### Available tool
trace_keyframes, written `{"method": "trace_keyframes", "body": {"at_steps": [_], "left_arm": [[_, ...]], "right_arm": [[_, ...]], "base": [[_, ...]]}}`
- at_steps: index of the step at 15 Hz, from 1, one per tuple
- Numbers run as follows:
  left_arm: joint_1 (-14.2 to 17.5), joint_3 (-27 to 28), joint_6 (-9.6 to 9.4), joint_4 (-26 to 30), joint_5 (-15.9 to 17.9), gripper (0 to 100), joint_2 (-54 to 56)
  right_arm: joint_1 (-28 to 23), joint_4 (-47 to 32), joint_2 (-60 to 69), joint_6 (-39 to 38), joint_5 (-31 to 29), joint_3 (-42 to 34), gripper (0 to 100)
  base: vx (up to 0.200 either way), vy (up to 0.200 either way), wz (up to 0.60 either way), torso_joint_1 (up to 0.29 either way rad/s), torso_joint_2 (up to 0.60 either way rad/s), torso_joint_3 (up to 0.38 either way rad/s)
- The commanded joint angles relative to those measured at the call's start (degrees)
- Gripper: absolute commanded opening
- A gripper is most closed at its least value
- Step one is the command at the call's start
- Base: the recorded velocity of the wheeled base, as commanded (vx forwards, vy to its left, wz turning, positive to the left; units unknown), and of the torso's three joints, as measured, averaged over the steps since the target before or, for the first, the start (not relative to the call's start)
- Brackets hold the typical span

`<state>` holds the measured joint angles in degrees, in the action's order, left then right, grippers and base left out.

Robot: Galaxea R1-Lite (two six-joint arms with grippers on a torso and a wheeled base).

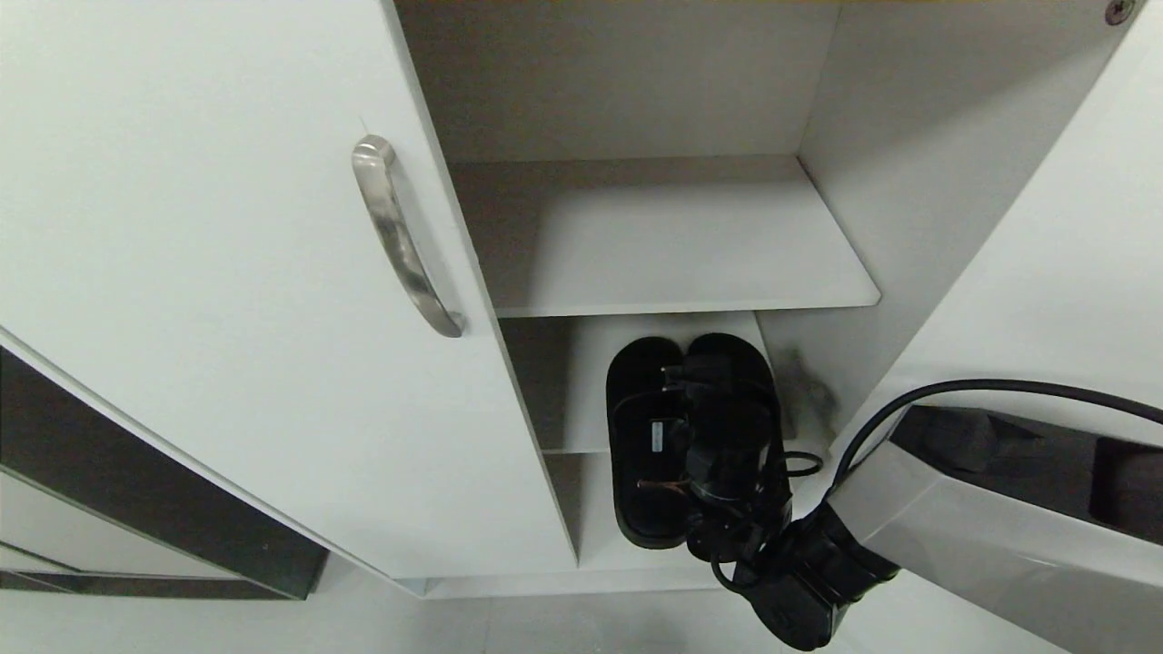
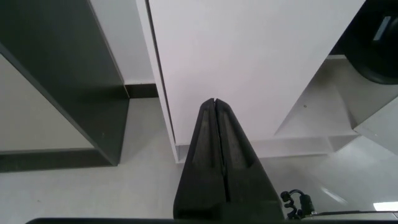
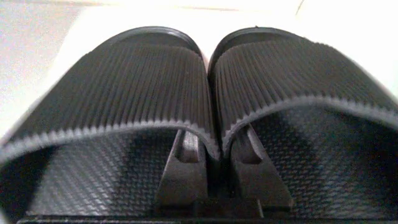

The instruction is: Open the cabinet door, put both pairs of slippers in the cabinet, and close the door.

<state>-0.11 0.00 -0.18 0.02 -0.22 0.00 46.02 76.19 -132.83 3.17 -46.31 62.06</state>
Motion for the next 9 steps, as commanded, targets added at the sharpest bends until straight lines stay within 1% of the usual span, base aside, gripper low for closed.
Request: {"method": "trace_keyframes", "body": {"at_steps": [1,5,9], "left_arm": [[-0.1,0.0,0.01,0.0,0.0,0,-0.1],[0.0,0.0,0.09,0.0,0.0,0,-0.1],[0.0,0.0,0.09,0.0,0.0,0,-0.1]], "right_arm": [[-0.6,0.0,-1.2,-0.1,0.1,1.5,0],[-1.8,-1.4,-5.2,0.0,0.1,8.8,0],[-3.6,-7.7,-7.1,0.0,0.2,18.4,0]], "base": [[0.000,0.000,0.00,0.000,0.00,0.000],[0.000,0.000,0.00,0.000,0.00,0.000],[0.000,0.000,0.00,0.000,0.00,0.000]]}}
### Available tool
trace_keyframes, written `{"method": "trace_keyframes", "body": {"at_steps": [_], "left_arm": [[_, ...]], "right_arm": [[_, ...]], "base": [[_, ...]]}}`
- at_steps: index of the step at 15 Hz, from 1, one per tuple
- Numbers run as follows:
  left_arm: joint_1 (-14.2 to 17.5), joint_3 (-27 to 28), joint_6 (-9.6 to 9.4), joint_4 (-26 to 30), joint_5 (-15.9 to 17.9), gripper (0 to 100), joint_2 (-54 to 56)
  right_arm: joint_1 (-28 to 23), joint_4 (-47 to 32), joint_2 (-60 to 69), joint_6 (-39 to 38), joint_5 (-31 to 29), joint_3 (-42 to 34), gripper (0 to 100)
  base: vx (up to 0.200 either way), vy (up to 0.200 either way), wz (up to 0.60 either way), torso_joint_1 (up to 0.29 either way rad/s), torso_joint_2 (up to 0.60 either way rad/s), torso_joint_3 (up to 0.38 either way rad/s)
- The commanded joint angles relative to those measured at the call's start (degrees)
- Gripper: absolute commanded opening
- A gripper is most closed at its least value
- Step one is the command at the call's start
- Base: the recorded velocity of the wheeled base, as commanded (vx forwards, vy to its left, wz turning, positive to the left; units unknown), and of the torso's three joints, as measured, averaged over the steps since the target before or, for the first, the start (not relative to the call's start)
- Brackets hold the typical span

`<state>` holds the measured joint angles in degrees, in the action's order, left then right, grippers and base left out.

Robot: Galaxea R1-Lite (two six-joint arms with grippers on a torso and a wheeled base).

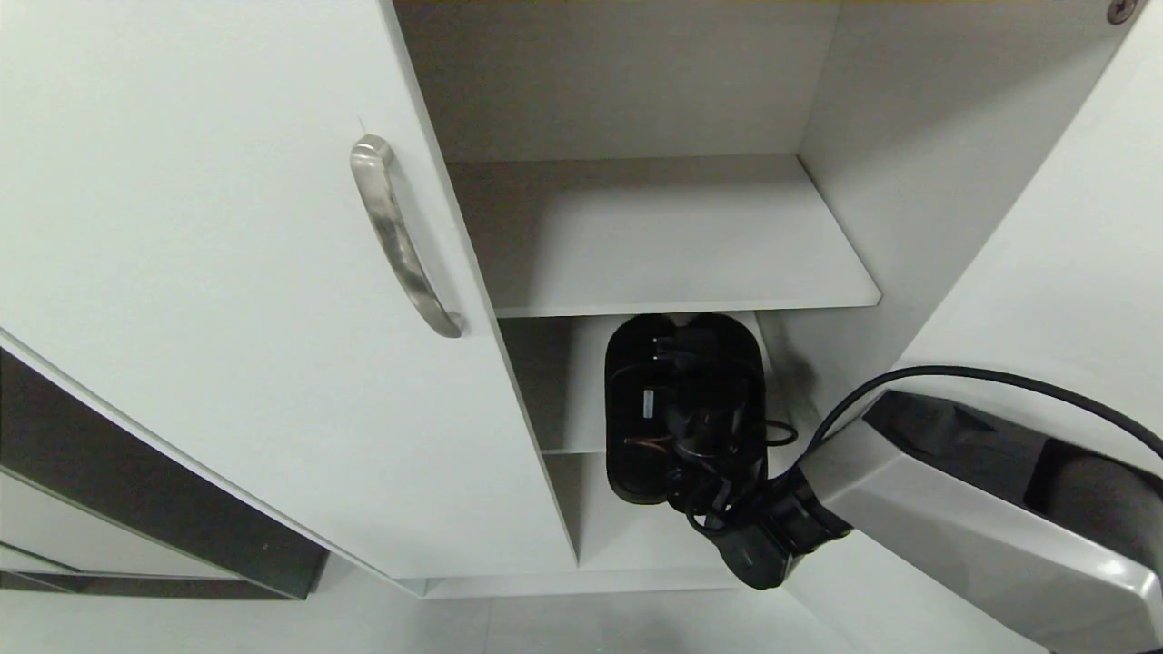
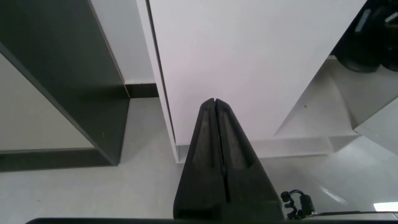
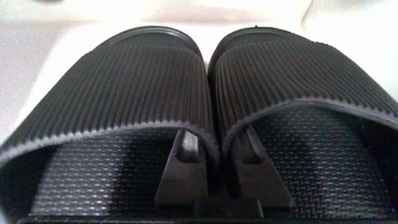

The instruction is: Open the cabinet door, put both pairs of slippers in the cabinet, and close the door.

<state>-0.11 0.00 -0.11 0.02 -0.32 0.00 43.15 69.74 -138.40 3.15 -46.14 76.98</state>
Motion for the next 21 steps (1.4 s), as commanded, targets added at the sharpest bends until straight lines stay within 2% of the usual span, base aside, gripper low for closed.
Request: {"method": "trace_keyframes", "body": {"at_steps": [1,7,12,13,17,20,21], "left_arm": [[0.0,0.0,0.02,0.0,0.0,0,-0.1],[-0.1,0.0,0.11,0.0,0.0,0,-0.1],[-0.1,0.0,0.11,0.0,0.0,0,-0.1],[0.0,0.0,0.11,0.0,0.0,0,-0.1],[0.0,0.0,0.11,0.0,0.0,0,-0.1],[-0.1,0.0,0.11,0.0,0.0,0,-0.1],[0.0,0.0,0.11,0.0,0.0,0,-0.1]], "right_arm": [[-1.1,-2.9,-2.2,0.0,0.0,6.2,0],[-2.6,-10.2,-5.8,0.0,2.0,16.6,0],[-3.3,-11.6,-5.8,0.0,4.0,17.1,0],[-3.3,-11.6,-5.8,0.0,4.0,17.1,100],[-2.5,-11.4,-4.4,0.1,4.0,14.8,100],[-0.4,-9.6,-1.3,0.1,3.8,9.0,100],[1.0,-8.5,1.3,0.3,3.5,4.8,100]], "base": [[0.000,0.000,0.00,0.000,0.00,0.000],[0.000,0.000,0.00,0.000,0.00,0.000],[0.000,0.000,0.00,0.000,0.00,0.000],[0.000,0.000,0.00,0.000,0.00,0.000],[0.000,0.000,0.00,0.000,0.00,0.000],[0.000,0.000,0.00,0.000,0.00,0.000],[0.000,0.000,0.00,0.000,0.00,0.000]]}}
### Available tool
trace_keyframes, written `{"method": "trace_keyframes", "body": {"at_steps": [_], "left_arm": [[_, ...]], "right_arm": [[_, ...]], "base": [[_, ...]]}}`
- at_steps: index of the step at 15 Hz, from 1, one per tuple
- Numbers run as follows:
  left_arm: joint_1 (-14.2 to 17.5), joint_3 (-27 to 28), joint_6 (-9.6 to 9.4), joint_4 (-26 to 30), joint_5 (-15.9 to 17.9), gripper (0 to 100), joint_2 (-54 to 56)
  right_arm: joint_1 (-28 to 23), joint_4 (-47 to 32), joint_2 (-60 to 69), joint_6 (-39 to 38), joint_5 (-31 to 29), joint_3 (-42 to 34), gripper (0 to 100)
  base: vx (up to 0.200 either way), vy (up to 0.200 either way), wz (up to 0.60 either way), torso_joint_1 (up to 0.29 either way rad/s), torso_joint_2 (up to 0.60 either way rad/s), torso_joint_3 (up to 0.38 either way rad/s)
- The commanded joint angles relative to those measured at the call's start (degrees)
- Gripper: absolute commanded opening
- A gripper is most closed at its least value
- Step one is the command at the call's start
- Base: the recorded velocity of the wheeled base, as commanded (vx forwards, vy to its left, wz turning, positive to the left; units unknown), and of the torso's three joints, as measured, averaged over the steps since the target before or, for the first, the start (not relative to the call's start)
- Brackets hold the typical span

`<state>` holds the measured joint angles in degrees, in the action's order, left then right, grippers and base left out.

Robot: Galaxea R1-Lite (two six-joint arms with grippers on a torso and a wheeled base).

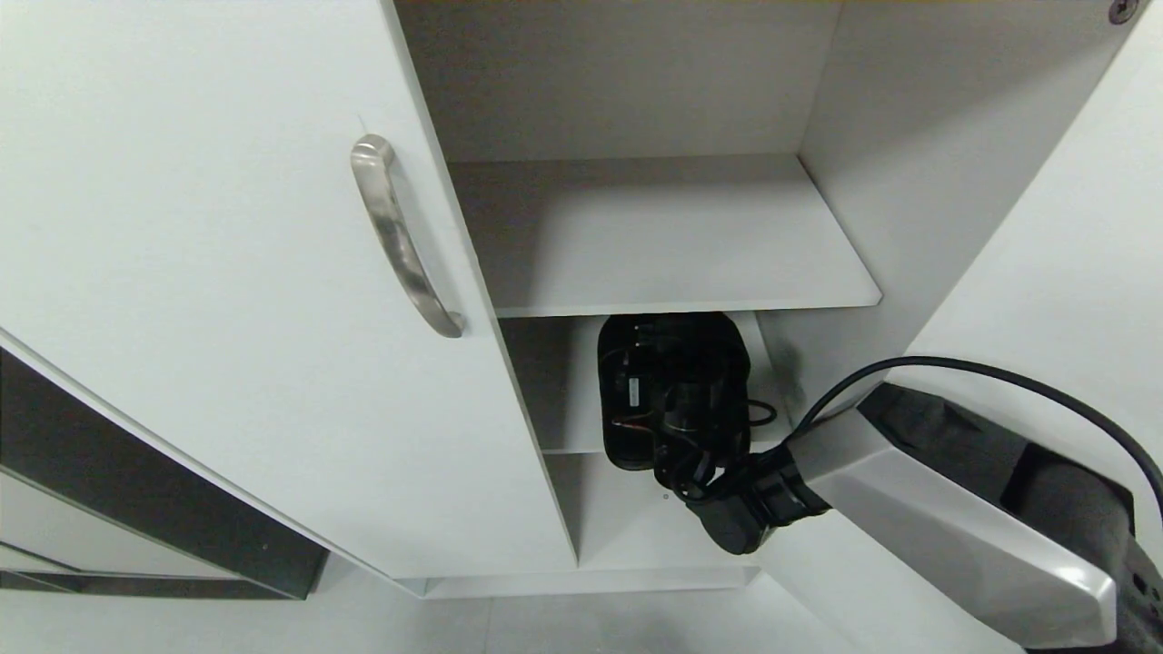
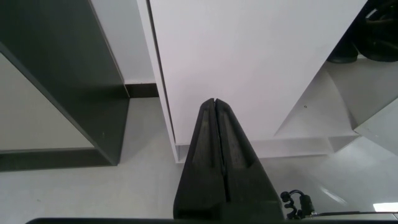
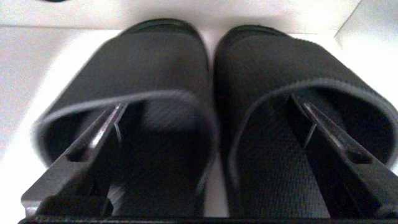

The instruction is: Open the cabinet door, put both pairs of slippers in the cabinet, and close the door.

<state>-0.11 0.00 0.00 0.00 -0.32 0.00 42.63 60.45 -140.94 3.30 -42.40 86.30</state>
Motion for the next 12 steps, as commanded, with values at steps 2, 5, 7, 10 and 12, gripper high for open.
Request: {"method": "trace_keyframes", "body": {"at_steps": [2,5,7,10,12], "left_arm": [[0.0,0.0,0.00,0.0,0.0,0,-0.1],[0.0,0.0,0.00,0.0,0.0,0,-0.1],[0.0,0.0,-0.09,0.0,0.0,0,-0.1],[0.0,0.0,-0.09,0.1,0.1,0,-0.1],[0.0,0.0,-0.09,0.1,0.1,0,-0.1]], "right_arm": [[2.9,2.4,7.6,0.1,-0.3,-10.8,100],[5.0,10.7,11.4,-0.1,-0.8,-23.3,100],[6.1,17.4,13.8,0.0,-0.8,-31.6,100],[7.4,19.4,15.2,0.0,-0.8,-35.1,100],[7.9,19.4,15.1,0.0,-0.8,-35.1,100]], "base": [[0.000,0.000,0.00,0.000,0.00,0.000],[0.000,0.000,0.00,0.000,0.00,0.000],[0.000,0.000,0.00,0.000,0.00,0.000],[0.000,0.000,0.00,0.000,0.00,0.000],[0.000,0.000,0.00,0.000,0.00,0.000]]}}
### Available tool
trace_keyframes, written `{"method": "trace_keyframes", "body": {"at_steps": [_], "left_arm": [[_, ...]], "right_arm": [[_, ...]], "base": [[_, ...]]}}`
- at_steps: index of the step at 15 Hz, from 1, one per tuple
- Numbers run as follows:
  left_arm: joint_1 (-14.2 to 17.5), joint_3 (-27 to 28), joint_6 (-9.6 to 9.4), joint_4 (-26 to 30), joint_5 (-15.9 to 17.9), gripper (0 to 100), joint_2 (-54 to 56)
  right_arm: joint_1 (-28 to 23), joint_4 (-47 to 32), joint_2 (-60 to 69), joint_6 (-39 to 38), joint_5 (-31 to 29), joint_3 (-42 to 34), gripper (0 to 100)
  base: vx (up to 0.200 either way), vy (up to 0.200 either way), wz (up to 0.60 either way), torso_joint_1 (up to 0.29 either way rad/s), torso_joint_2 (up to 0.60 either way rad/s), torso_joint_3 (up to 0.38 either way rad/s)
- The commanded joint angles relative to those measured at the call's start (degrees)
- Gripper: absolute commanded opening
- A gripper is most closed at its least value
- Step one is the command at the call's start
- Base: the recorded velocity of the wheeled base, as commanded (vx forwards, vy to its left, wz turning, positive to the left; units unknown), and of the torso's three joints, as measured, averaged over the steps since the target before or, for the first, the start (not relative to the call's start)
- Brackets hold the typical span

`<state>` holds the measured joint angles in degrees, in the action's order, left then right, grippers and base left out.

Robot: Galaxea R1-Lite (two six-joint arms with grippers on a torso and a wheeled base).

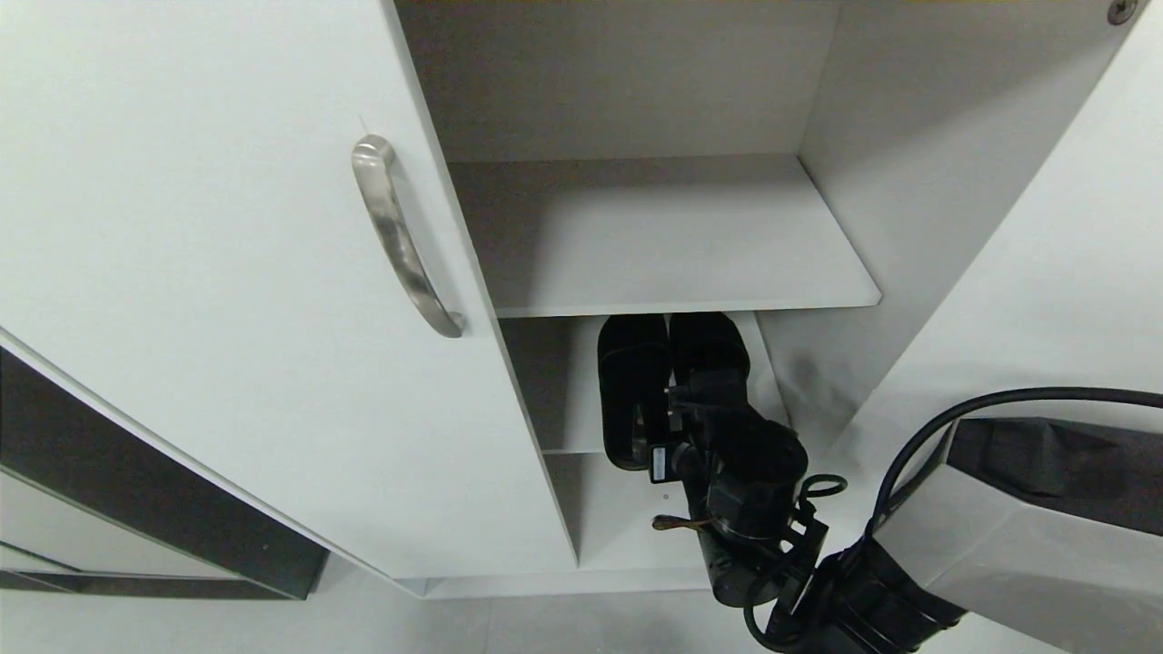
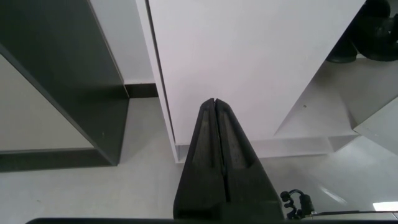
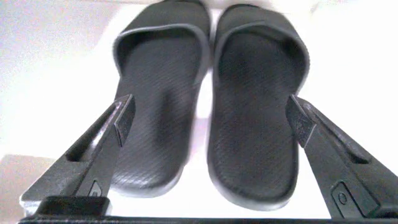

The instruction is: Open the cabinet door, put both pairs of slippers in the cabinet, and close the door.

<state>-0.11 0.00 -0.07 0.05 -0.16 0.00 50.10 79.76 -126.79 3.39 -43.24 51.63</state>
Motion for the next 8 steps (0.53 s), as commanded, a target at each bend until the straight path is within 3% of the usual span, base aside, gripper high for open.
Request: {"method": "trace_keyframes", "body": {"at_steps": [1,8], "left_arm": [[0.0,0.0,-0.01,0.0,0.0,0,-0.1],[0.0,0.0,-0.01,0.0,0.1,0,-0.1]], "right_arm": [[0.4,0.0,0.8,0.0,0.0,-0.7,100],[0.4,0.0,0.7,0.0,0.0,-0.7,100]], "base": [[0.000,0.000,0.00,0.000,0.00,0.000],[-0.200,0.000,0.00,0.002,0.00,0.001]]}}
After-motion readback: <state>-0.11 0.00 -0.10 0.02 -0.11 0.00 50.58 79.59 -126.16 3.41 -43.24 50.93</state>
